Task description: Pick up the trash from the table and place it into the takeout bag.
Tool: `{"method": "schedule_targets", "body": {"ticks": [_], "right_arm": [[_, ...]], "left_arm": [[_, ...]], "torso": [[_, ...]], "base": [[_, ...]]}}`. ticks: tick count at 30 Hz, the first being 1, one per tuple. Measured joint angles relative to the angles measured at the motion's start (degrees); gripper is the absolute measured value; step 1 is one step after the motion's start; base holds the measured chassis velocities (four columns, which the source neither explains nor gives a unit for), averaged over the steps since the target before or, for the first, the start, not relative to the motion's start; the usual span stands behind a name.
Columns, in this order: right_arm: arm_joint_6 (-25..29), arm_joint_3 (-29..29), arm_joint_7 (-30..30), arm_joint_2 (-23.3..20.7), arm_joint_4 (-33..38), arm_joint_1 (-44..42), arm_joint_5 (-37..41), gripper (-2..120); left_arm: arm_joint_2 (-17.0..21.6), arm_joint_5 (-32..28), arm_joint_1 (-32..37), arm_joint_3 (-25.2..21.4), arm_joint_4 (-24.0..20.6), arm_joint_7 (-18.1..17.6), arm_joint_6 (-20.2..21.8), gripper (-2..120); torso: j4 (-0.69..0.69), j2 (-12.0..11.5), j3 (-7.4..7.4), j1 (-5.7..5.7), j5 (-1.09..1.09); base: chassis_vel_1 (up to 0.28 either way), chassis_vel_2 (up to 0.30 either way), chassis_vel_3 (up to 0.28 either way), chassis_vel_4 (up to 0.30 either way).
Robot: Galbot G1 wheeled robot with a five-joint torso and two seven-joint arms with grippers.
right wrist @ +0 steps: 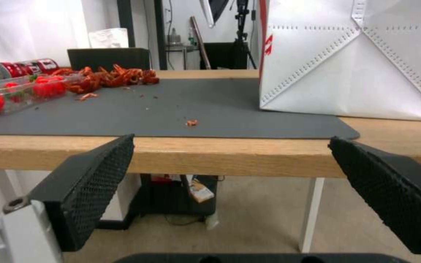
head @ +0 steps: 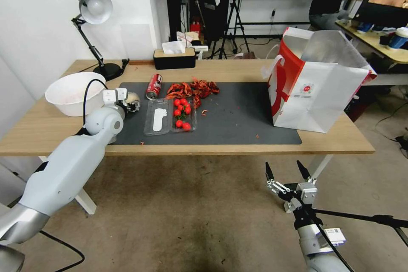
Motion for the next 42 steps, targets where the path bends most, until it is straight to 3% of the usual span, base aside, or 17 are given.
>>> {"method": "schedule_targets", "body": {"ticks": [3,4,6,8,12,19,21,22,25,26,33,35,36,38,42], "right_arm": [[0.0,0.0,0.0,0.0,0.0,0.0,0.0,100],[0.0,0.0,0.0,0.0,0.0,0.0,0.0,100],[0.0,0.0,0.0,0.0,0.0,0.0,0.0,100],[0.0,0.0,0.0,0.0,0.0,0.0,0.0,100],[0.0,0.0,0.1,0.1,0.0,0.0,0.0,100],[-0.1,0.0,0.1,0.0,0.1,0.0,-0.1,100],[-0.1,0.0,0.3,0.0,0.3,-0.1,-0.2,100],[-0.1,0.0,0.3,0.0,0.3,-0.1,-0.2,100],[-0.1,0.0,0.4,-0.1,0.4,-0.2,-0.2,100],[-0.1,0.0,0.4,-0.1,0.4,-0.2,-0.2,100],[-0.3,0.1,0.5,-0.2,1.0,-0.5,-0.2,100],[-0.3,0.1,0.5,-0.2,1.0,-0.5,-0.2,100],[-0.3,0.1,0.5,-0.2,1.1,-0.6,-0.3,100],[-0.4,0.0,0.5,-0.1,1.2,-0.6,-0.4,100],[-0.4,0.0,0.5,0.0,1.3,-0.7,-0.5,100]], "left_arm": [[0.0,0.0,0.0,0.0,0.0,0.0,0.0,41],[0.1,0.1,0.1,-0.1,-0.1,0.2,-0.5,25],[0.1,0.1,0.1,-0.1,-0.2,0.3,-0.6,25],[0.2,0.5,0.3,-0.3,-0.4,0.8,-1.1,14],[0.5,1.8,0.9,-0.9,-1.3,2.6,-2.8,5],[1.2,2.5,1.6,-1.9,-3.1,5.7,-6.8,5],[1.8,2.2,1.7,-2.5,-4.2,10.9,-12.4,5],[1.8,2.2,1.7,-2.5,-4.2,10.9,-12.4,5],[2.0,2.2,1.0,-3.0,-4.2,18.2,-17.4,5],[2.0,2.2,1.0,-3.0,-4.2,18.2,-17.4,5],[1.0,1.3,-4.2,0.2,-1.9,30.6,-28.2,5],[0.9,1.2,-4.3,0.3,-1.8,30.8,-28.3,5],[-0.5,0.3,-8.0,2.8,-0.2,33.6,-30.4,5],[-1.8,-0.4,-11.4,4.8,1.2,35.2,-31.4,5],[-3.0,-0.9,-14.0,6.5,2.3,36.4,-31.9,5]], "torso": [[0.0,0.0,0.0,0.0,0.0],[0.0,0.0,0.0,0.0,0.01],[0.0,0.0,0.0,0.0,0.0],[0.0,0.0,0.0,0.0,0.0],[0.0,0.0,0.0,0.0,0.0],[0.01,0.0,0.0,0.0,0.0],[0.0,0.0,0.0,0.0,0.01],[0.0,0.0,0.0,0.0,0.01],[0.0,0.0,0.0,-0.01,0.0],[0.0,0.0,0.0,-0.01,0.0],[0.01,0.0,0.0,0.0,0.0],[0.01,0.0,0.0,0.0,0.0],[0.0,0.0,0.0,0.0,0.0],[0.0,0.0,0.0,0.0,0.01],[-0.01,0.0,0.0,0.0,0.02]], "base": [[0.0,0.0,0.0,0.0],[0.0,0.0,0.0,0.0],[0.0,0.0,0.0,0.0],[0.0,0.0,0.0,0.0],[0.0,0.0,0.0,0.0],[0.0,0.0,0.0,0.0],[0.0,0.0,0.0,0.0],[0.0,0.0,0.0,0.0],[0.0,0.0,0.0,0.0],[0.0,0.0,0.0,0.0],[0.0,0.0,0.0,0.0],[0.0,0.0,0.0,0.0],[0.0,0.0,0.0,0.0],[0.0,0.0,0.0,0.0],[0.0,0.0,0.0,0.0]]}}
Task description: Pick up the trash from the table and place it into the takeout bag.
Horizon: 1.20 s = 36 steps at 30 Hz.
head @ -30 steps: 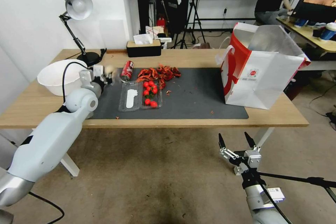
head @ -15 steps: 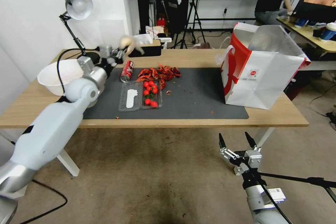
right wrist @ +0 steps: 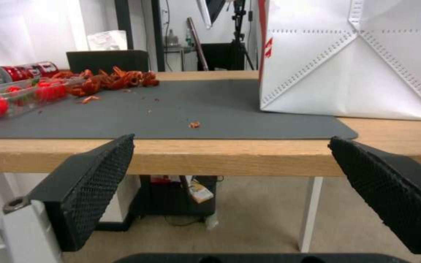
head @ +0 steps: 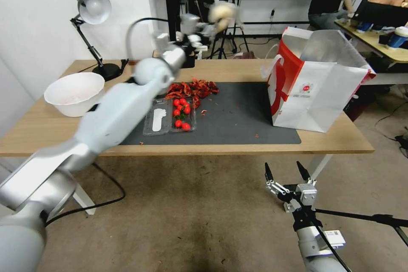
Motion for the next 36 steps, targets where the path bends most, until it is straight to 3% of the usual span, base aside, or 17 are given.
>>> {"method": "schedule_targets", "body": {"ticks": [3,8,9,10,12,13,15,16,25,28,33,36], "right_arm": [[0.0,-0.1,0.0,0.3,0.0,-0.1,-0.3,100],[0.0,-0.1,0.0,0.9,0.0,-0.3,-0.5,100],[0.0,-0.1,0.0,1.2,0.0,-0.3,-0.6,100],[0.0,-0.1,0.0,1.2,0.0,-0.3,-0.6,100],[0.3,0.2,0.0,1.5,0.0,-0.5,-0.8,100],[0.3,0.2,0.0,1.5,0.0,-0.5,-0.8,100],[0.9,1.2,-0.2,1.7,-0.1,-1.1,-0.8,100],[1.1,1.5,-0.2,1.8,-0.1,-1.3,-0.7,100],[1.8,2.8,-0.5,1.9,-0.2,-2.1,-0.1,100],[2.3,3.2,-0.7,1.9,-0.3,-2.4,0.1,100],[2.7,3.5,-0.7,1.9,-0.4,-2.6,0.5,100],[3.5,4.2,-1.1,1.8,-0.4,-3.3,1.0,100]], "left_arm": [[-5.3,-1.3,-7.3,5.5,3.2,1.3,-1.1,5],[-10.2,-2.2,-12.2,11.2,5.7,3.0,-2.2,5],[-12.0,-2.8,-14.0,14.0,6.7,4.5,-2.5,5],[-12.0,-2.8,-14.0,14.0,6.7,4.5,-2.5,5],[-16.3,-4.5,-18.3,19.4,9.5,9.2,-2.8,5],[-16.3,-4.5,-18.3,19.4,9.5,9.2,-2.8,5],[-20.2,-4.9,-21.9,22.1,13.2,14.9,-2.9,5],[-21.4,-4.9,-22.7,22.7,14.1,16.0,-2.9,5],[-30.8,-4.2,-27.9,26.2,21.1,18.3,-2.7,5],[-35.3,-2.2,-31.1,27.3,27.0,19.2,-3.0,5],[-37.6,0.7,-32.5,28.5,29.9,18.6,-2.7,5],[-37.6,5.0,-32.7,30.2,31.3,16.3,-1.6,5]], "torso": [[0.01,0.0,0.0,0.0,0.0],[-0.04,0.0,0.0,0.0,0.02],[0.02,0.0,0.0,0.0,0.0],[0.02,0.0,0.0,0.0,0.0],[0.0,0.0,0.0,0.0,0.0],[0.0,0.0,0.0,0.0,0.0],[0.02,0.0,0.0,0.0,-0.01],[0.03,0.0,0.0,0.0,-0.01],[0.01,0.0,0.0,0.0,0.0],[0.01,0.0,0.0,0.0,0.0],[-0.01,0.0,0.0,-0.01,-0.01],[0.02,0.0,0.0,-0.01,-0.02]], "base": [[0.0,0.0,0.0,0.0],[0.0,0.0,0.0,0.0],[0.0,0.0,0.0,0.0],[0.0,0.0,0.0,0.0],[0.0,0.0,0.0,0.0],[0.0,0.0,0.0,0.0],[0.0,0.0,0.0,0.0],[0.0,0.0,0.0,0.0],[0.0,0.0,0.0,0.0],[0.0,0.0,0.0,0.0],[0.0,0.0,0.0,0.0],[0.0,0.0,0.0,0.0]]}}
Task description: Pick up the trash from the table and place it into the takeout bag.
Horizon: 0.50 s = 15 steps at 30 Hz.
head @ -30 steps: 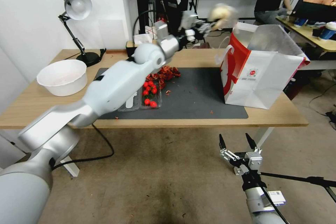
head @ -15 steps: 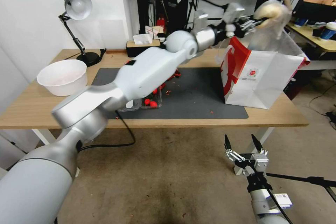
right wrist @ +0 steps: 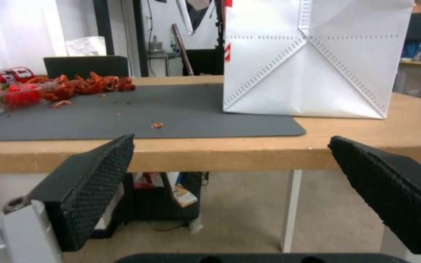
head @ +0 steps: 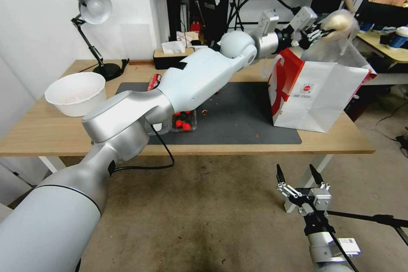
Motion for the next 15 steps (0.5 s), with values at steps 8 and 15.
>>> {"method": "schedule_targets", "body": {"ticks": [8,15], "right_arm": [[0.9,0.2,-0.3,-0.1,-0.6,-0.6,0.2,100],[0.7,-0.7,-0.3,-0.3,-0.6,0.1,0.1,100]], "left_arm": [[0.5,2.8,-0.1,1.4,-0.2,-2.3,0.9,19],[1.6,2.9,-1.0,2.3,-1.5,-3.9,1.0,47]], "torso": [[-0.02,0.0,0.0,0.0,0.0],[-0.02,0.0,0.0,0.0,0.0]], "base": [[0.0,0.0,0.0,0.0],[0.0,0.0,0.0,0.0]]}}
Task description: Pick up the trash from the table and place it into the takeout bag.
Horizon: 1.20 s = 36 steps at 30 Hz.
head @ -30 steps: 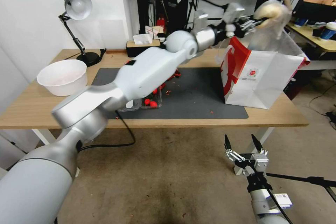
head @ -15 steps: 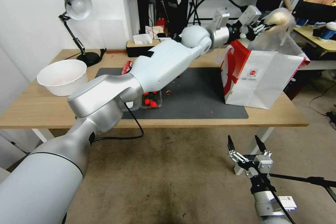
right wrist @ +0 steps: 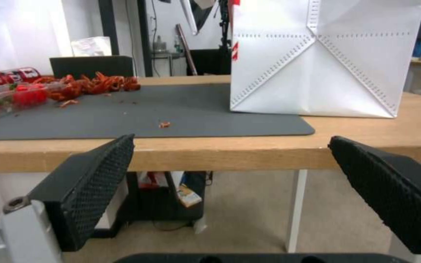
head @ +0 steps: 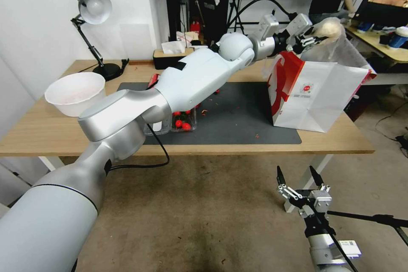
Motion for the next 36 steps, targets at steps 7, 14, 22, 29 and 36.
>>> {"method": "schedule_targets", "body": {"ticks": [7,14,22,29,36], "right_arm": [[0.0,-0.3,0.0,0.1,-0.1,0.0,-0.1,100],[-0.1,-0.4,0.0,0.1,-0.1,0.1,-0.2,100],[-0.1,-0.6,0.0,0.2,-0.2,0.1,-0.3,100],[-0.2,-0.9,0.0,0.3,-0.2,0.3,-0.5,100],[-0.3,-0.4,0.0,0.6,0.1,-0.1,-0.5,100]], "left_arm": [[0.8,-0.1,-0.1,0.5,-0.4,-0.7,0.0,74],[1.6,-0.3,-0.2,0.6,-1.2,-0.9,0.2,95],[3.2,-0.3,-0.2,0.6,-2.6,-1.1,0.5,100],[8.4,-1.6,2.4,-1.6,-6.4,-1.6,0.5,100],[12.2,-0.7,6.5,-5.0,-9.6,-6.5,-0.3,100]], "torso": [[0.01,0.0,0.0,0.0,0.0],[0.01,0.0,0.0,0.0,0.0],[0.01,0.0,0.0,0.0,0.0],[0.02,0.0,0.0,0.0,-0.01],[0.01,0.0,0.0,0.0,-0.02]], "base": [[0.0,0.0,0.0,0.0],[0.0,0.0,0.0,0.0],[0.0,0.0,0.0,0.0],[0.0,0.0,0.0,0.0],[0.0,0.0,0.0,0.0]]}}
